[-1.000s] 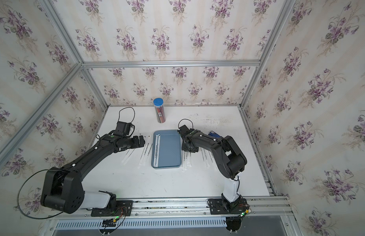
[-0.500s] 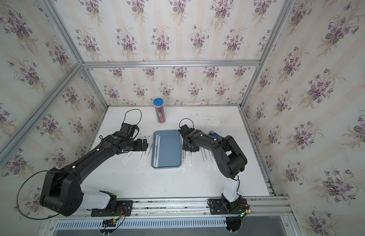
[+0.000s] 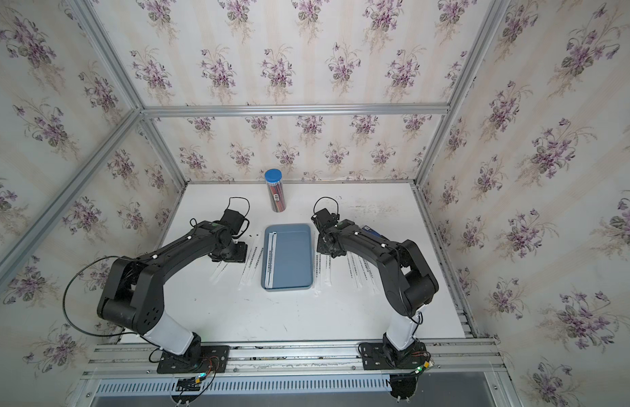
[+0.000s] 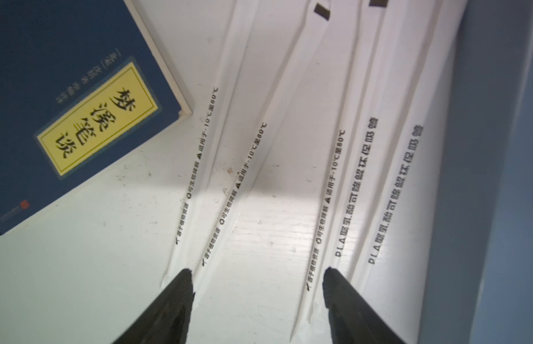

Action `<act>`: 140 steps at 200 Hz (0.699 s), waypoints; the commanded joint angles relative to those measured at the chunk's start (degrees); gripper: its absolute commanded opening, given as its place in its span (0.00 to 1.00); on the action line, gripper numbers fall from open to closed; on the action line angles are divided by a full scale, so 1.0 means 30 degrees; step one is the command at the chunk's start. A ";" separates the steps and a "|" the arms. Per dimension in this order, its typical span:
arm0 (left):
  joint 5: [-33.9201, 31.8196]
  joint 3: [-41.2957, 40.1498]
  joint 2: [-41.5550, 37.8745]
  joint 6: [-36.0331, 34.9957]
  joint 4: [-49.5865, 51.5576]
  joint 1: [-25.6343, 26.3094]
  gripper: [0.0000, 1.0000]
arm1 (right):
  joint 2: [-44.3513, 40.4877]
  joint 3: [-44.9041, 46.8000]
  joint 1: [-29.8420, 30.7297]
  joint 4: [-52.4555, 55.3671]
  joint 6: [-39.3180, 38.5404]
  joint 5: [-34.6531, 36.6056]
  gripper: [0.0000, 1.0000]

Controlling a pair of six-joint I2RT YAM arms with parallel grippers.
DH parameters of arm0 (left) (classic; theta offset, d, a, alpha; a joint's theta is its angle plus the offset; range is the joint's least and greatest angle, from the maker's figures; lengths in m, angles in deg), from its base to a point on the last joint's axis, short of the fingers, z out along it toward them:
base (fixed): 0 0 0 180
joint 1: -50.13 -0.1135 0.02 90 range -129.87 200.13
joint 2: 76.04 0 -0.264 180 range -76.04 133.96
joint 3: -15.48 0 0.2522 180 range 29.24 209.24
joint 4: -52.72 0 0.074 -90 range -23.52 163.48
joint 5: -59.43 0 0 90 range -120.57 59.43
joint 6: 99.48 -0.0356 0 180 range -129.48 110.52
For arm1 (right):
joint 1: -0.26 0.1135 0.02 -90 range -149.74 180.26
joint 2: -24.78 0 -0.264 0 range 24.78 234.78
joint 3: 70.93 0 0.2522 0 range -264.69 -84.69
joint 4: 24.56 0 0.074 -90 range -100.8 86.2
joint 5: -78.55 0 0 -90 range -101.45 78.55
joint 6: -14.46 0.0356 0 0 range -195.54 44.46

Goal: Put the straws into the storage box
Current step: Pick up the straw from the center of the board.

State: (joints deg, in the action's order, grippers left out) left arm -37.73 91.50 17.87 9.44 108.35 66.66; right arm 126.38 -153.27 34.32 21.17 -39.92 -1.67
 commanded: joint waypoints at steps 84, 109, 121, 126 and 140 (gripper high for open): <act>0.0492 0.1860 0.3073 -0.1462 0.0468 -0.1283 0.48 | -0.0527 0.0589 -0.0014 -0.0398 0.0001 0.0145 0.30; 0.1598 0.2094 0.3471 -0.1661 0.0397 -0.1675 0.45 | -0.0586 0.0567 0.0004 -0.0409 -0.0006 0.0268 0.30; 0.1744 0.2140 0.3624 -0.1718 0.0339 -0.1679 0.45 | -0.0557 0.0449 0.0002 -0.0383 -0.0007 0.0319 0.30; 0.1764 0.2156 0.3715 -0.1777 0.0317 -0.1685 0.45 | -0.0527 0.0447 0.0007 -0.0351 -0.0006 0.0357 0.30; 0.1800 0.2292 0.4050 -0.1823 0.0383 -0.1709 0.45 | -0.0557 0.0420 -0.0003 -0.0374 0.0009 0.0401 0.30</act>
State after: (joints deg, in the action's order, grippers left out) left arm -33.99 97.75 28.60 5.04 109.07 61.68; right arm 124.89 -151.63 34.32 20.16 -39.92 -1.62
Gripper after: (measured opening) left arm 0.449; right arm 0.296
